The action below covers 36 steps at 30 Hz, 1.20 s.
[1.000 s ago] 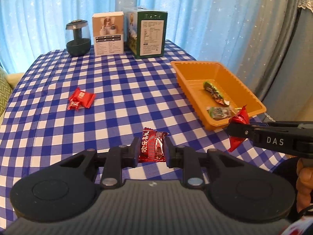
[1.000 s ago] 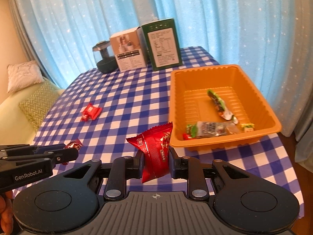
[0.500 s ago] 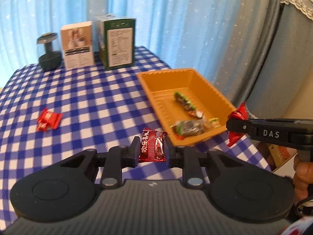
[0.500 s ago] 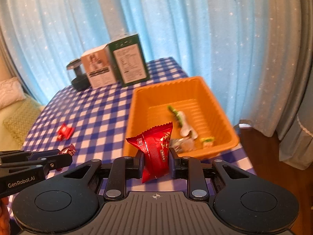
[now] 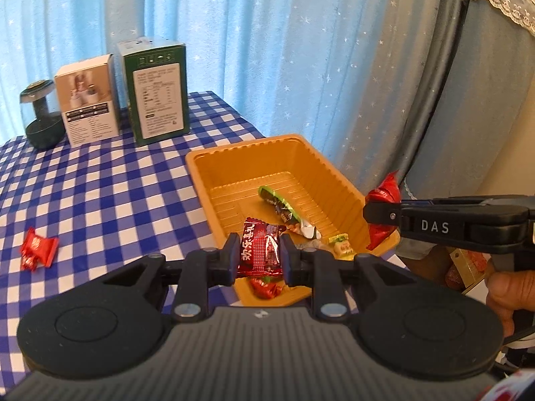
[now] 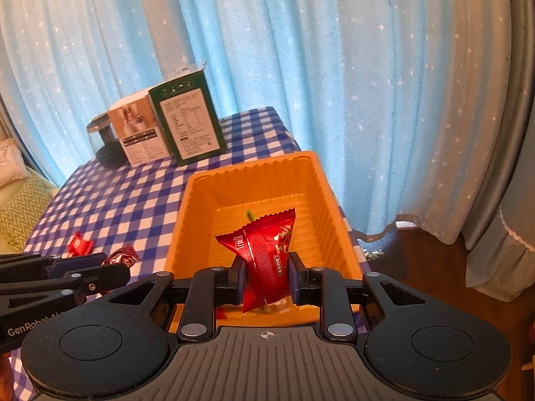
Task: Organize snacks
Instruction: 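Carry both red candies over the orange tray and open both grippers, then withdraw both tools from the tray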
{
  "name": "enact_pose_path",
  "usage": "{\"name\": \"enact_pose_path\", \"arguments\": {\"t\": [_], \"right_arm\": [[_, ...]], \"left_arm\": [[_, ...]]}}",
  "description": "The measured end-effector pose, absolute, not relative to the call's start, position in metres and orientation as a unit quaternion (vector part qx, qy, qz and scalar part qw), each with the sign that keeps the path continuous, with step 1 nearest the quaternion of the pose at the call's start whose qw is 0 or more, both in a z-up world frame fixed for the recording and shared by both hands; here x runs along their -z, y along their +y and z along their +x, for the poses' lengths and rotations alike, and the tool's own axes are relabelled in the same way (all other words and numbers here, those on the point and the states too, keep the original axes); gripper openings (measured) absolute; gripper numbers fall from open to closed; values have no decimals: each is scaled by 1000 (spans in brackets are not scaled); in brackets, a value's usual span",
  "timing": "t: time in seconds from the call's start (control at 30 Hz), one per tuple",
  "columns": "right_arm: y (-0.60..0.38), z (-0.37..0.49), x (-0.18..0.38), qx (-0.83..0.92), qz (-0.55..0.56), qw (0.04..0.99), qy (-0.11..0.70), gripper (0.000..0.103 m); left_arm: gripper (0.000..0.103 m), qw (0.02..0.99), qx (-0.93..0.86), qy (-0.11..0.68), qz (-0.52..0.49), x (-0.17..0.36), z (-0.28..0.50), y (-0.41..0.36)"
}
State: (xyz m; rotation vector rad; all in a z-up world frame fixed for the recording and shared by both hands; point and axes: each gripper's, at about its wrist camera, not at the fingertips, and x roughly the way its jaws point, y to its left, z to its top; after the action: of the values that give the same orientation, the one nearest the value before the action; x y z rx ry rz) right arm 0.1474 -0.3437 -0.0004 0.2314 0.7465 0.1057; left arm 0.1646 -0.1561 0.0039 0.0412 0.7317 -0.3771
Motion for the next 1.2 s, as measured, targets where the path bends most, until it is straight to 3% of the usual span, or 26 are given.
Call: {"name": "enact_pose_path", "arguments": {"t": [0.43,0.53,1.1,1.17,1.2], "right_arm": [[-363,169,17,-43,130,917,374,25],[-363,171,19,-42,131,916,376,25],[-346,182,21,-75,139,911,382,26],[-345,184,22,-89,148,907,383,30],[-344,184,21,-89,150,908,381,43]], "left_arm": [[23,908,193,370,31,22,205,-184],[30,908,192,369,35,25,207,-187],[30,911,142,386,6,30,172,-129],[32,912,139,387,3,29,168,-124],[34,911,137,388,0,29,166,-121]]}}
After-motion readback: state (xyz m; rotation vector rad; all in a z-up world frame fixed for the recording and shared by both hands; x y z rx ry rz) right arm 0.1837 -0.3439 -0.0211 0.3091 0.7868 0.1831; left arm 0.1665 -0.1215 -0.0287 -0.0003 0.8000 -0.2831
